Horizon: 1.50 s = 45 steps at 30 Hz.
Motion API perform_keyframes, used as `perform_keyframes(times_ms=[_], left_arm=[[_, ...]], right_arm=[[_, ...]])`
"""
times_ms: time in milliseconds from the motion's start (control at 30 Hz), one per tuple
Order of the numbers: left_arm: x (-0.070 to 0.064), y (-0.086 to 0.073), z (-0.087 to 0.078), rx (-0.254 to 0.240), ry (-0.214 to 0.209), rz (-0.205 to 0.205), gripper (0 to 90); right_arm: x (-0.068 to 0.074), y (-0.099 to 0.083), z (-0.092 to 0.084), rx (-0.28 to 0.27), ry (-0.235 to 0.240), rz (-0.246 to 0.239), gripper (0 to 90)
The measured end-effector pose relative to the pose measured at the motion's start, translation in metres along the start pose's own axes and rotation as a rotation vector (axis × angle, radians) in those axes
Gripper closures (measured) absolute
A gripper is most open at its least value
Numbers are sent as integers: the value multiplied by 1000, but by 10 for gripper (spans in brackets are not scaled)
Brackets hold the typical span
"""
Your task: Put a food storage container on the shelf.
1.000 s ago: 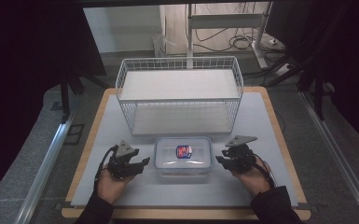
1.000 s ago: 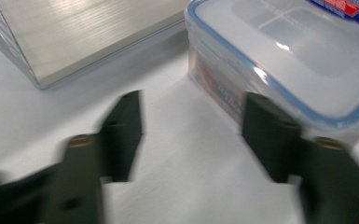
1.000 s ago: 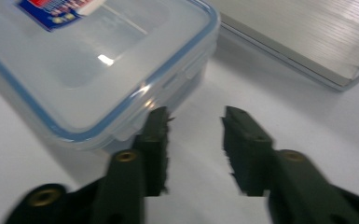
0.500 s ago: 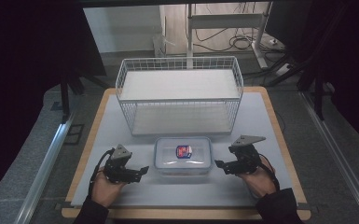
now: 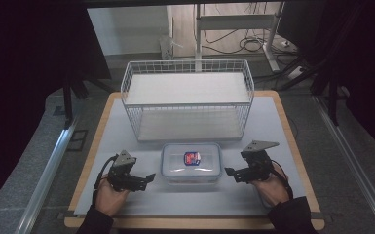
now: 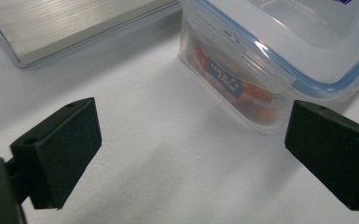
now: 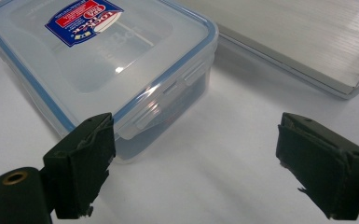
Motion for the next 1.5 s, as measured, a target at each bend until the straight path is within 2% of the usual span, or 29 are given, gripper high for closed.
perform_keyframes(times_ms=[100, 200, 267, 300, 333, 367, 500, 533, 633, 667, 767, 867, 933, 1033, 1067, 1100, 1167, 1200, 1267, 1400, 1433, 1467, 1500], left_arm=[[-1, 1, 1, 8, -13, 3, 17], [-6, 6, 1, 32, -40, 4, 16], [-10, 12, 0, 24, -78, -8, 17], [-10, 12, 0, 24, -78, -8, 18], [-13, 16, 1, 25, -104, -27, 20], [-13, 16, 1, 25, -104, -27, 19], [-18, 24, 8, 37, -125, -34, 11], [-20, 27, 13, 34, -165, -49, 14], [-20, 31, 18, 48, -176, -50, 22], [-21, 33, 21, 50, -178, -50, 25], [-21, 38, 30, 59, -209, -59, 28], [-21, 39, 39, 79, -220, -69, 18], [-18, 40, 44, 84, -246, -88, 11], [-16, 43, 49, 98, -281, -102, 13], [-17, 44, 52, 115, -307, -110, 11], [-17, 44, 54, 121, -315, -116, 11], [-17, 44, 57, 148, -350, -148, 14], [-16, 43, 57, 150, -354, -152, 14], [-18, 44, 54, 166, -347, -162, 38], [-22, 44, 47, 160, -316, -139, 94], [-23, 44, 44, 155, -305, -135, 94], [-26, 43, 38, 130, -292, -126, 146], [-26, 43, 38, 130, -292, -126, 168]], right_arm=[[0, 0, 0, -3, 4, 1, 101], [1, 1, 0, -16, 42, 17, 71], [2, 2, 3, -18, 54, 23, 63], [2, 2, 3, -18, 54, 23, 63], [3, 3, 5, -11, 64, 32, 63], [3, 3, 5, -11, 64, 32, 63], [7, 7, 13, 4, 79, 47, 41], [8, 8, 14, 8, 83, 47, 33], [9, 10, 19, 13, 93, 59, 27], [11, 12, 23, 17, 115, 63, 20], [11, 14, 27, 26, 122, 63, 27], [9, 18, 35, 47, 151, 95, 58], [9, 19, 38, 52, 164, 110, 60], [6, 22, 47, 66, 229, 174, 74], [5, 22, 52, 81, 273, 210, 84], [5, 22, 52, 81, 273, 210, 84], [3, 21, 55, 97, 319, 256, 102], [3, 21, 55, 97, 319, 256, 102], [1, 20, 56, 107, 342, 287, 127], [3, 21, 51, 114, 341, 272, 167], [4, 21, 48, 108, 333, 274, 197], [4, 21, 41, 96, 324, 268, 256], [5, 21, 39, 93, 319, 267, 278]])
Point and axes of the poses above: each handheld gripper's, and its own axes: z roughly forward along the jaws, y roughly out of its top, x roughly to its left, the point moved 2 cm from there along z, roughly forward along the jaws, and after that the axes turned 4 degrees about -z, right-handed, at the moved point
